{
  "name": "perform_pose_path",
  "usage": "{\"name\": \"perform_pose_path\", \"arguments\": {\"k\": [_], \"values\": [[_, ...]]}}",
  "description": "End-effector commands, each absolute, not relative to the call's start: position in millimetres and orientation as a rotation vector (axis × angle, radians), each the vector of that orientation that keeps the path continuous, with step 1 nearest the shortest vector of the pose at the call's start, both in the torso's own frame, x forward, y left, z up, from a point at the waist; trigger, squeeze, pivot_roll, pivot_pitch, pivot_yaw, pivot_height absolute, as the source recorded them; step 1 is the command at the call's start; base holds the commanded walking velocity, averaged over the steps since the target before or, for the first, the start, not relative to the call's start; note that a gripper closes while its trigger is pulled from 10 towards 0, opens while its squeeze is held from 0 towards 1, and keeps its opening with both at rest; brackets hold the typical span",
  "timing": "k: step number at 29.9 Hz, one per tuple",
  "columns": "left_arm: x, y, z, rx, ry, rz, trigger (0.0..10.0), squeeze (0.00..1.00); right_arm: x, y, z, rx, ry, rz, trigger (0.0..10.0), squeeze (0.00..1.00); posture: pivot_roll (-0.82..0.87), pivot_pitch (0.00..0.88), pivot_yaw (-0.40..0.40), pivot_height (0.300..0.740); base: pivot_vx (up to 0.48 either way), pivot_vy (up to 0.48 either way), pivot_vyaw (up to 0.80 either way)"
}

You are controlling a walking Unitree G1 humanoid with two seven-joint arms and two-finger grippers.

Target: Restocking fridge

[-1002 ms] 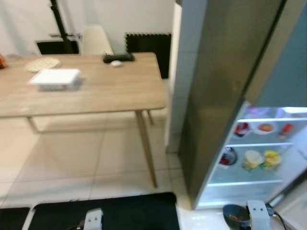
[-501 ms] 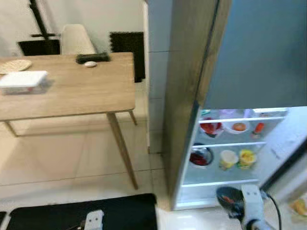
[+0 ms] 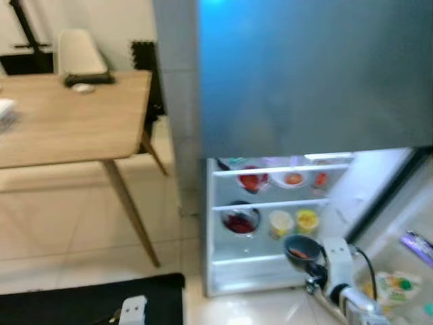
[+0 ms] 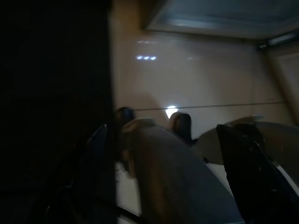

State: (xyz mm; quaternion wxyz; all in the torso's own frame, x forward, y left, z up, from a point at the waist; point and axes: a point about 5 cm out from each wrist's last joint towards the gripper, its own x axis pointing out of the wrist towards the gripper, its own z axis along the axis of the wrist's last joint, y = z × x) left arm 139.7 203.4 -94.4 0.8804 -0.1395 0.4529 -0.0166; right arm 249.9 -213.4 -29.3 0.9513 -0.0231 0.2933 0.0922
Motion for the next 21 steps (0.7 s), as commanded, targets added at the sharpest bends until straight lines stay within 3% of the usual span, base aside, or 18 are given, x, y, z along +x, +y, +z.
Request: {"name": "perform_pose_path", "arguments": {"k": [1,12,21], "values": [[140,205,-94,-0.275,0.949,-0.039,10.0,0.0,259,-208,-22,-0.051,0.55,0.232,10.0,0.0,-0.09,0.0,-0.013,0.74,0.0,-0.428,0.0],[152,201,-89,-0.237,0.898,-0.075,10.0,0.0,285,-170,5,0.023,0.406,0.493,10.0,0.0,-0.09,0.0,-0.008,0.74,0.0,-0.063,0.0],[185,190,-74,-0.152,0.784,-0.187,10.0,0.0,307,-143,34,0.061,0.269,0.644,10.0,0.0,-0.09,0.0,-0.009,0.74,0.0,0.0,0.0]]}}
